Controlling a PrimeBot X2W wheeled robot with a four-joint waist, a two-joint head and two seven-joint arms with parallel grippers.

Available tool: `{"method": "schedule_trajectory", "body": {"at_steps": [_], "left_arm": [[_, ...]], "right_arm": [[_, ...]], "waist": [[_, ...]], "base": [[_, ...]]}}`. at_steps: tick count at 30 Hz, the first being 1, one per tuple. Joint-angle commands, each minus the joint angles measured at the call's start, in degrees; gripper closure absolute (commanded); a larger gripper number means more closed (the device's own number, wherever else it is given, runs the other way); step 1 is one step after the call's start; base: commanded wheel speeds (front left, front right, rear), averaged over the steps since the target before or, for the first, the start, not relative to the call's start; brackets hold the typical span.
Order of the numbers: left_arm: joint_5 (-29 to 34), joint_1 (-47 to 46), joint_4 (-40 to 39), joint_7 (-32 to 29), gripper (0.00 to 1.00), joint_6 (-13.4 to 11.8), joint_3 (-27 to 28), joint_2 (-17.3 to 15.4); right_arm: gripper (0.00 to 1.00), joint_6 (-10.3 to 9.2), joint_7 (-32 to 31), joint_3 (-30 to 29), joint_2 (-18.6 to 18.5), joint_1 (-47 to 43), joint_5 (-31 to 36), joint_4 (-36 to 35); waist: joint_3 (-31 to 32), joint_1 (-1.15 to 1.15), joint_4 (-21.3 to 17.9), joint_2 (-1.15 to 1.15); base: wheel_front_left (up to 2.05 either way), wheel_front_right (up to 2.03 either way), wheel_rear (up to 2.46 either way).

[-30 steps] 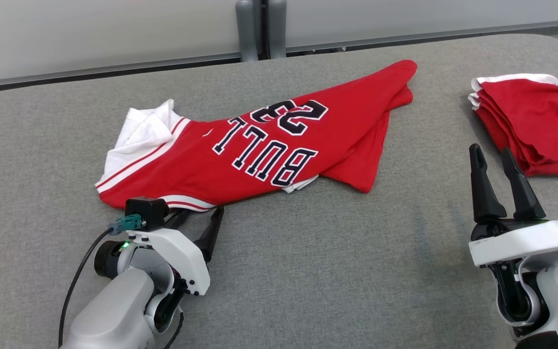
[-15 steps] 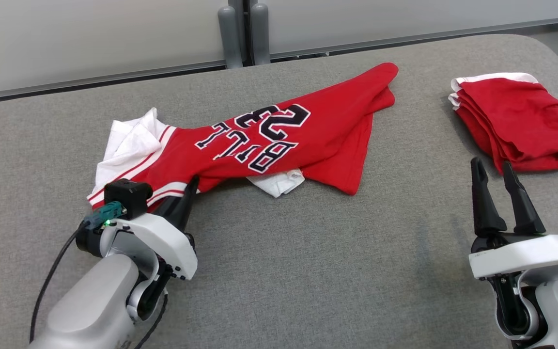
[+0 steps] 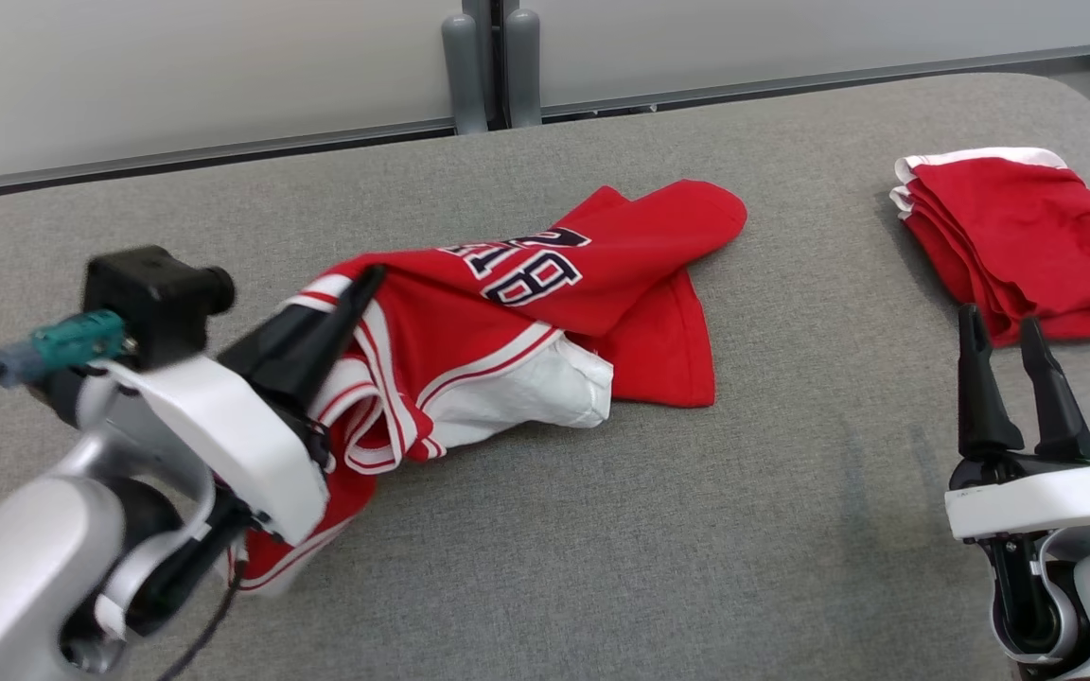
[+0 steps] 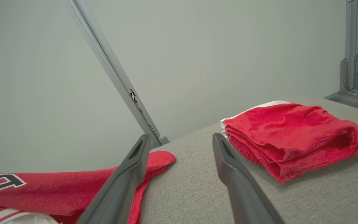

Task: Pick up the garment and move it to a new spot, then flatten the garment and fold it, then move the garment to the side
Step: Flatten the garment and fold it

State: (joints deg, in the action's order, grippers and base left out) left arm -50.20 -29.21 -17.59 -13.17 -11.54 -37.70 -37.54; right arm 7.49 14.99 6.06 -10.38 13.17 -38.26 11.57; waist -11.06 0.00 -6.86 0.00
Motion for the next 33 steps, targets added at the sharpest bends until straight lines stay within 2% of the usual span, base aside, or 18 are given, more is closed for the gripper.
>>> {"method": "schedule_trajectory", "body": {"at_steps": [1,4,6,8,13,14,15,16,20,23,30,33], "left_arm": [[-1.87,-1.55,-1.04,-1.99,1.00,-0.52,1.70,-1.92],[-8.45,-2.62,0.98,-4.74,1.00,0.73,5.24,-2.61],[-11.27,-3.90,5.71,-5.94,1.00,2.38,7.24,-4.03],[-13.48,-5.37,11.86,-6.61,1.00,4.72,8.25,-4.01],[-13.15,-10.01,29.23,-6.97,0.99,10.48,7.96,-4.19],[-12.54,-10.90,32.56,-6.93,0.66,11.74,7.42,-3.96],[-12.10,-11.84,35.92,-6.48,0.27,12.62,7.23,-3.63],[-11.18,-13.02,38.96,-5.18,0.00,13.68,7.02,-3.26],[-8.24,-15.76,49.44,0.51,0.00,16.71,5.84,-0.72],[-6.30,-17.65,52.73,1.96,0.00,18.43,3.20,-0.48],[-3.06,-17.13,49.56,7.11,0.00,19.01,-1.62,-0.64],[-0.97,-15.10,45.19,10.47,0.00,18.59,-2.86,-0.96]], "right_arm": [[0.00,0.01,0.26,-0.61,-0.17,0.07,0.36,-0.45],[0.00,0.01,0.26,-1.19,-0.29,0.69,0.38,-0.76],[0.00,0.01,0.26,-0.91,-0.50,1.31,0.54,-0.63],[0.00,0.01,0.26,-0.42,-0.68,2.10,0.49,-0.46],[0.00,0.01,0.26,1.19,-0.96,4.31,0.19,0.21],[0.00,0.01,0.25,1.58,-1.04,4.75,0.14,0.44],[0.00,0.01,0.25,1.85,-1.11,5.18,0.06,0.62],[0.00,0.01,0.25,2.11,-1.11,5.64,-0.02,0.74],[0.00,0.01,0.25,3.02,-1.04,6.84,0.01,1.51],[0.00,0.01,0.25,2.94,-1.24,6.52,0.00,1.88],[0.00,0.01,0.25,2.85,-1.42,4.11,0.13,3.17],[0.00,0.01,0.25,2.88,-1.55,3.04,0.56,3.66]], "waist": [[-0.43,0.00,-0.25,0.00],[-1.73,0.00,-0.55,0.00],[-2.84,0.00,-0.84,0.00],[-4.13,0.00,-1.21,0.00],[-7.11,0.00,-2.59,0.00],[-7.60,0.00,-2.84,0.00],[-8.07,0.00,-3.06,0.00],[-8.48,0.00,-3.23,0.00],[-8.98,0.00,-3.53,0.00],[-8.12,0.00,-2.76,0.00],[-4.57,0.00,0.41,0.00],[-2.99,0.00,1.84,0.00]], "base": [[0.00,0.00,0.00],[0.00,0.00,0.00],[0.00,0.00,0.00],[0.00,0.00,0.00],[0.00,0.00,0.00],[0.00,0.00,0.00],[0.00,0.00,0.00],[0.00,0.00,0.00],[0.00,0.00,0.00],[0.00,0.00,0.00],[0.00,0.00,0.00],[0.00,0.00,0.00]]}}
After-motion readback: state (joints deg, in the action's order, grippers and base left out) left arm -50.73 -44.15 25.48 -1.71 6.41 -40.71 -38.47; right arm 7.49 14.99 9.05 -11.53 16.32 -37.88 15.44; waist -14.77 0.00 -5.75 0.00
